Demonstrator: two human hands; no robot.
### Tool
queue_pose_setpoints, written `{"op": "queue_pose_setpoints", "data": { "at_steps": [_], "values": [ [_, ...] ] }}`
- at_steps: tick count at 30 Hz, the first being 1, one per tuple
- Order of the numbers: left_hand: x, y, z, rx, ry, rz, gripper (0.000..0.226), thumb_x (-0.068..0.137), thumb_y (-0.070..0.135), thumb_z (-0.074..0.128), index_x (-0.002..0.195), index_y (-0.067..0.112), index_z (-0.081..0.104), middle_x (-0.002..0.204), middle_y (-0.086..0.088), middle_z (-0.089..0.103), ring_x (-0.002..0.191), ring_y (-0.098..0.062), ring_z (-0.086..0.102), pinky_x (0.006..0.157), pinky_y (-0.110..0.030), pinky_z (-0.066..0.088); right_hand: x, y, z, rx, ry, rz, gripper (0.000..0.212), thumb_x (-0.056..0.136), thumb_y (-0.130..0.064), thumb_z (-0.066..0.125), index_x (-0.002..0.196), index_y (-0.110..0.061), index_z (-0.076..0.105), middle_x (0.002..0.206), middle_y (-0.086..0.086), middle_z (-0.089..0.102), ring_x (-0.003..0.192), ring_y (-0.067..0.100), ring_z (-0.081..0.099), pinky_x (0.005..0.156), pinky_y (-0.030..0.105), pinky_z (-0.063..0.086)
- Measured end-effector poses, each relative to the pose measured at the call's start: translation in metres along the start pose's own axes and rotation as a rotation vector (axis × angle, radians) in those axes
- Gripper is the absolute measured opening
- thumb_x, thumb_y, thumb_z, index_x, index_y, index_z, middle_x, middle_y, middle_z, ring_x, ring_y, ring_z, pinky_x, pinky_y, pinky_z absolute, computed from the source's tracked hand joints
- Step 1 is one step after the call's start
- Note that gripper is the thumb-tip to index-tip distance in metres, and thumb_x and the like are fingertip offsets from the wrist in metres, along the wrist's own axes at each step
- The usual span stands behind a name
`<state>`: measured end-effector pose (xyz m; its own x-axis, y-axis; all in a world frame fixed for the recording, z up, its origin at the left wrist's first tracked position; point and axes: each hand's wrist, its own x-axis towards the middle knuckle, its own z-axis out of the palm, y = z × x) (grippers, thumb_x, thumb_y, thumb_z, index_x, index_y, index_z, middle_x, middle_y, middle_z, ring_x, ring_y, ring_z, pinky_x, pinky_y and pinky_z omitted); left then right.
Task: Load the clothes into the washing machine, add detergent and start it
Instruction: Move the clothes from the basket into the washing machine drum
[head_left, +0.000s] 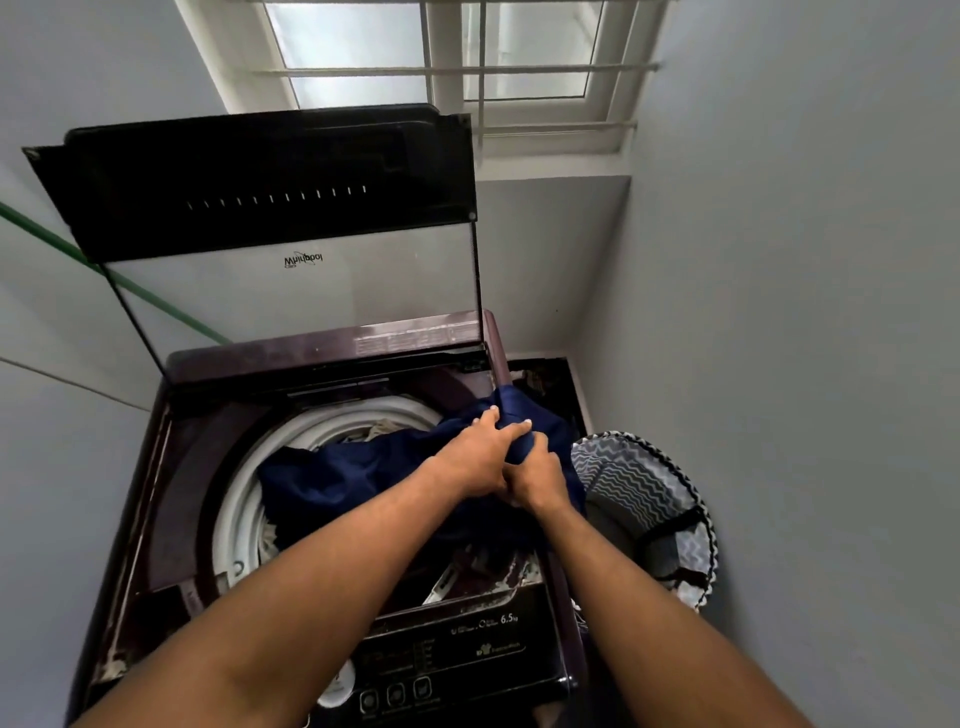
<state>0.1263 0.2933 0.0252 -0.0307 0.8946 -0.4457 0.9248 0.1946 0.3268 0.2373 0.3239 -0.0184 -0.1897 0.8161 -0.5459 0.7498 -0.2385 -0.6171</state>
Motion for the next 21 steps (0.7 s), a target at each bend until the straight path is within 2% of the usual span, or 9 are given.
{"op": "queue_pose_setpoints", "data": {
  "at_steps": [7,10,13,14,16,18,21],
  "values": [
    [0.005,0.002,0.001,0.044,0.012,-0.013,0.096,0.080,0.029,0.078,0.156,0.037,0.019,0.161,-0.022,0.008,0.137,-0.044,0.040,0.111,-0.044,0.039,0.002,-0.003,0.000,-0.107,0.033,0.053,0.080,0.078,-0.047,0.074,0.138,-0.015,0.033,0.137,0.018,0.043,0.128,0.037,0.045,0.096,0.045,0.046],
    [0.000,0.003,-0.001,0.025,0.008,-0.025,0.091,0.083,0.030,0.077,0.154,0.040,0.022,0.162,-0.019,0.008,0.137,-0.042,0.040,0.111,-0.042,0.037,-0.002,-0.005,0.003,-0.172,0.105,0.036,0.072,0.084,-0.045,0.071,0.135,-0.010,0.033,0.139,0.018,0.042,0.130,0.036,0.043,0.092,0.044,0.047],
    [-0.007,0.001,0.000,-0.008,0.024,-0.019,0.087,0.083,0.024,0.075,0.153,0.042,0.026,0.161,-0.017,0.014,0.135,-0.041,0.044,0.109,-0.042,0.040,-0.013,-0.005,0.006,-0.253,0.231,-0.042,0.070,0.084,-0.053,0.067,0.127,-0.008,0.037,0.131,0.016,0.049,0.121,0.033,0.051,0.083,0.041,0.050],
    [-0.011,-0.001,0.003,-0.035,0.051,-0.008,0.084,0.082,0.021,0.073,0.151,0.042,0.029,0.157,-0.015,0.024,0.130,-0.040,0.048,0.106,-0.042,0.043,-0.019,-0.006,0.006,-0.286,0.273,-0.077,0.068,0.084,-0.055,0.065,0.125,-0.008,0.038,0.127,0.015,0.052,0.117,0.033,0.054,0.080,0.040,0.050],
    [-0.021,-0.003,0.014,-0.131,0.148,0.005,0.071,0.078,0.021,0.071,0.141,0.041,0.042,0.130,-0.007,0.049,0.116,-0.034,0.058,0.097,-0.043,0.049,-0.027,-0.007,0.004,-0.380,0.347,-0.159,0.053,0.091,-0.047,0.058,0.121,-0.008,0.040,0.120,0.014,0.057,0.110,0.033,0.060,0.076,0.040,0.050],
    [-0.033,-0.007,0.023,-0.225,0.269,-0.022,0.050,0.077,0.026,0.072,0.122,0.037,0.053,0.105,-0.001,0.056,0.102,-0.028,0.061,0.087,-0.042,0.051,-0.032,-0.010,0.001,-0.519,0.381,-0.246,0.030,0.098,-0.030,0.047,0.118,-0.009,0.044,0.118,0.015,0.061,0.106,0.034,0.063,0.078,0.040,0.051],
    [-0.043,-0.017,0.022,-0.353,0.357,-0.079,0.029,0.073,0.032,0.078,0.098,0.033,0.062,0.092,0.003,0.064,0.086,-0.020,0.063,0.076,-0.036,0.053,-0.034,-0.019,-0.006,-0.562,0.263,-0.265,0.023,0.096,-0.018,0.048,0.116,-0.007,0.051,0.116,0.017,0.065,0.107,0.037,0.063,0.080,0.042,0.050]
  ]
}}
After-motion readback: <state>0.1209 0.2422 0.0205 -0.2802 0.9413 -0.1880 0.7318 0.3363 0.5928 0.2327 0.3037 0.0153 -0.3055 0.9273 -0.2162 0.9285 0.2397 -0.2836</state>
